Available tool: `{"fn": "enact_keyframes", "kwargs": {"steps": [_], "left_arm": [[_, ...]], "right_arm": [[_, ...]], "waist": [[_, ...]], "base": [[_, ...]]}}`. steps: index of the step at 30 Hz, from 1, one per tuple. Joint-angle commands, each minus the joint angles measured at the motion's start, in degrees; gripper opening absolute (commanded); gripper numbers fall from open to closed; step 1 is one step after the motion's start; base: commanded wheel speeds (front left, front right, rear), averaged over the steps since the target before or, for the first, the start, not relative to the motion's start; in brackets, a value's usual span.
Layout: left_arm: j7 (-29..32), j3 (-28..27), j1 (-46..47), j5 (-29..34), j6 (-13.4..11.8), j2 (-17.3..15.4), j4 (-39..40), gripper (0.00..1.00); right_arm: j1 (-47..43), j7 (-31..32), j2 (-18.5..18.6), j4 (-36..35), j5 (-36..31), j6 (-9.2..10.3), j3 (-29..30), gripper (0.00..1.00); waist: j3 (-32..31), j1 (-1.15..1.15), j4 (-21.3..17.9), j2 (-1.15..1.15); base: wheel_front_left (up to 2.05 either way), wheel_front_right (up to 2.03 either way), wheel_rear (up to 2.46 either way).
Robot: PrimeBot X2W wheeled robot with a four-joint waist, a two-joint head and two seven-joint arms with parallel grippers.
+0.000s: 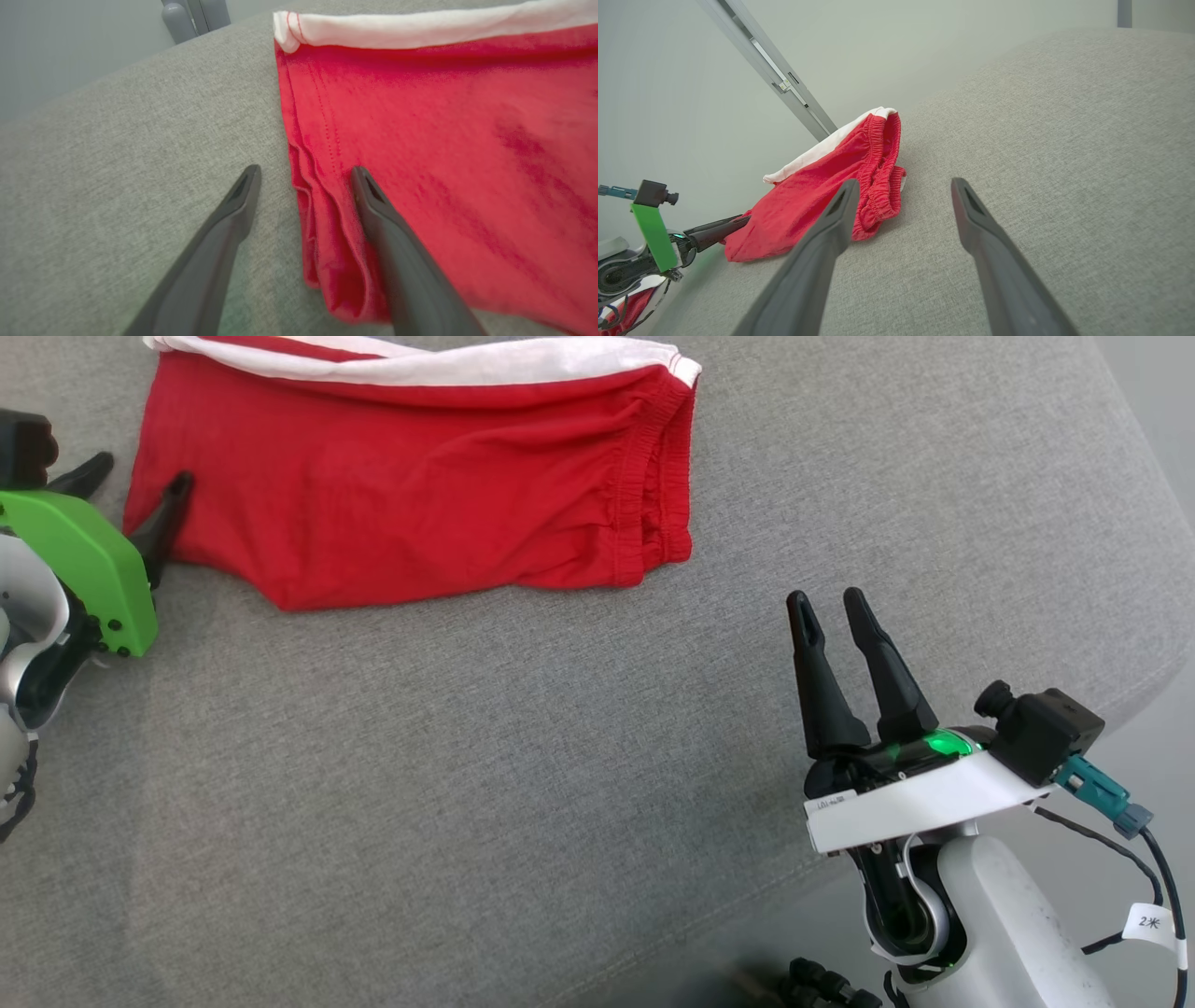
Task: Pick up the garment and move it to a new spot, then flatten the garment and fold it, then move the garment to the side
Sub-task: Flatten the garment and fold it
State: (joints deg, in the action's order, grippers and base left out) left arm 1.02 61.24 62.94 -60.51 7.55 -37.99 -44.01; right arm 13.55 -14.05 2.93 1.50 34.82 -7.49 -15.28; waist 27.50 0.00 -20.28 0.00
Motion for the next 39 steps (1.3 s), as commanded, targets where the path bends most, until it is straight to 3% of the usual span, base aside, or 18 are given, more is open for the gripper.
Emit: {"fn": "enact_keyframes", "kwargs": {"steps": [1, 7, 8, 9, 11, 20, 30, 39], "left_arm": [[1.0, 0.7, -0.7, -0.5, -0.2, -0.6, -0.4, 1.00], [5.5, 2.4, -1.8, -5.2, -0.1, -0.4, -0.3, 1.00], [6.2, 2.5, -2.1, -6.2, -0.1, -0.3, -0.2, 0.94], [7.4, 2.4, -2.6, -7.5, -0.1, 0.0, 0.0, 0.44], [8.9, 3.1, -2.9, -8.8, -0.1, 0.1, 0.8, 0.00], [6.7, 3.6, -1.4, -10.7, 0.0, 0.1, 1.8, 0.00], [1.6, 2.9, -2.3, -13.7, 0.0, -1.7, 7.0, 0.00], [-3.8, 3.4, -10.2, -16.4, 0.0, -3.7, 10.9, 0.00]], "right_arm": [[0.7, -0.4, 0.0, 0.3, 0.4, -0.01, -0.1, 1.00], [0.9, -0.9, 0.0, 0.1, -2.1, -0.01, -0.5, 1.00], [0.9, -1.0, 0.0, 0.0, -2.4, -0.02, -0.6, 1.00], [0.9, -1.1, -0.1, -0.3, -2.9, -0.01, -0.7, 1.00], [1.2, -1.2, -0.1, -0.9, -4.9, -0.02, -1.0, 1.00], [-0.7, -1.2, 0.1, -4.2, -17.1, -0.01, -1.1, 1.00], [-3.6, -1.2, 0.1, -3.8, -21.0, -0.01, -0.5, 1.00], [-7.8, -1.2, 0.0, -3.3, -21.4, -0.01, 2.3, 1.00]], "waist": [[0.6, 0.00, -0.5, 0.00], [0.6, 0.00, -0.8, 0.00], [0.6, 0.00, -0.9, 0.00], [0.5, 0.00, -0.9, 0.00], [0.5, 0.00, -0.8, 0.00], [-0.5, 0.00, 0.2, 0.00], [-5.3, 0.00, 2.4, 0.00], [-10.4, 0.00, 5.2, 0.00]], "base": [[0.00, 0.00, 0.00], [0.00, 0.00, 0.00], [0.00, 0.00, 0.00], [0.00, 0.00, 0.00], [0.00, 0.00, 0.00], [0.00, 0.00, 0.00], [0.00, 0.00, 0.00], [0.00, 0.00, 0.00]]}}
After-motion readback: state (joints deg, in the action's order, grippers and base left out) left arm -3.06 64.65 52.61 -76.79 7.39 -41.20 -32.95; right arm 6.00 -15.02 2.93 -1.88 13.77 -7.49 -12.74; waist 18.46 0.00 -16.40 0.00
